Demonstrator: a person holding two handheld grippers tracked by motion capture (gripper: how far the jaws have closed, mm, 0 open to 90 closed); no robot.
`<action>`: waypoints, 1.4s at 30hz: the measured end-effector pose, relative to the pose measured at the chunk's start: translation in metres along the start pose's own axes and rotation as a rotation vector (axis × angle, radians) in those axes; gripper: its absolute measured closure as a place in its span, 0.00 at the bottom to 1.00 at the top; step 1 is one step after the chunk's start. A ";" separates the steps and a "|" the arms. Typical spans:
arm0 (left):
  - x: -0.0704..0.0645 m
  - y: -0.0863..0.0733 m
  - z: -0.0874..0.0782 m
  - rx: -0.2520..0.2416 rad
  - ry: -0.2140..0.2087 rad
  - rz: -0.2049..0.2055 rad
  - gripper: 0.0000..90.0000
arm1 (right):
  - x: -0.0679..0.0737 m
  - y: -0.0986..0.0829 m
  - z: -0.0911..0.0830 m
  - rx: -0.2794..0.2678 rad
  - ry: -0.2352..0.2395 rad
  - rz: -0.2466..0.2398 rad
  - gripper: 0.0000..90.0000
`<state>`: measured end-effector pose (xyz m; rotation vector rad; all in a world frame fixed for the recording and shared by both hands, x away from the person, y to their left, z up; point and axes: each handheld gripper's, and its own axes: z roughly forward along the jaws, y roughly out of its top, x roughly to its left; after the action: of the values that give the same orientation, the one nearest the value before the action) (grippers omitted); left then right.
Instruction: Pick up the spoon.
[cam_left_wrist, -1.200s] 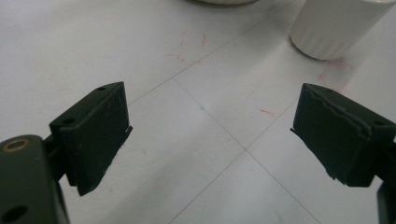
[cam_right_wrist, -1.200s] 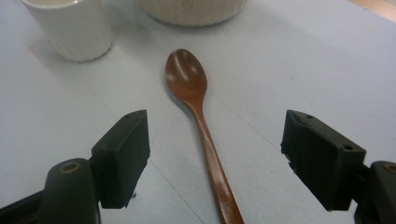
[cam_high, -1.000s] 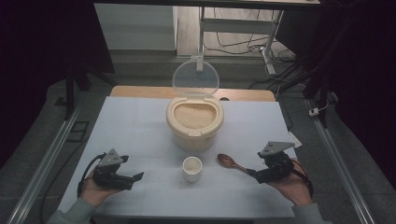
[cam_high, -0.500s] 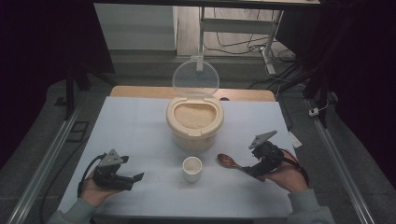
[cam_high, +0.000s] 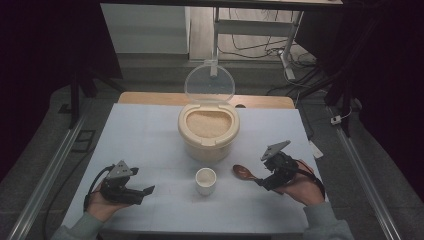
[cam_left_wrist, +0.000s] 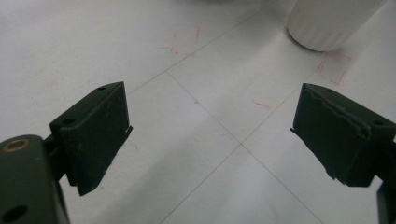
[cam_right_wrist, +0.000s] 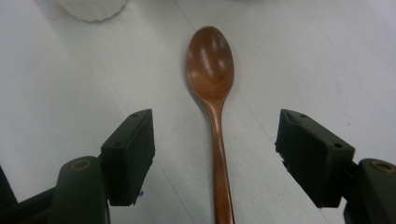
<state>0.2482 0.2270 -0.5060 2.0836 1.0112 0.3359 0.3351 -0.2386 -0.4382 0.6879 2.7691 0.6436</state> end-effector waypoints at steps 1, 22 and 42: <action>0.000 0.000 0.000 0.000 0.001 0.001 0.12 | 0.001 0.001 0.001 0.001 0.009 0.000 0.33; 0.001 -0.001 0.000 0.002 0.003 -0.004 0.12 | -0.017 -0.024 0.039 0.276 0.011 0.013 0.64; 0.003 -0.002 0.000 0.006 0.005 -0.003 0.12 | -0.016 -0.015 0.052 0.320 0.044 -0.040 0.89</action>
<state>0.2491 0.2296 -0.5074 2.0873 1.0199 0.3372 0.3590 -0.2398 -0.4894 0.6815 2.9498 0.2090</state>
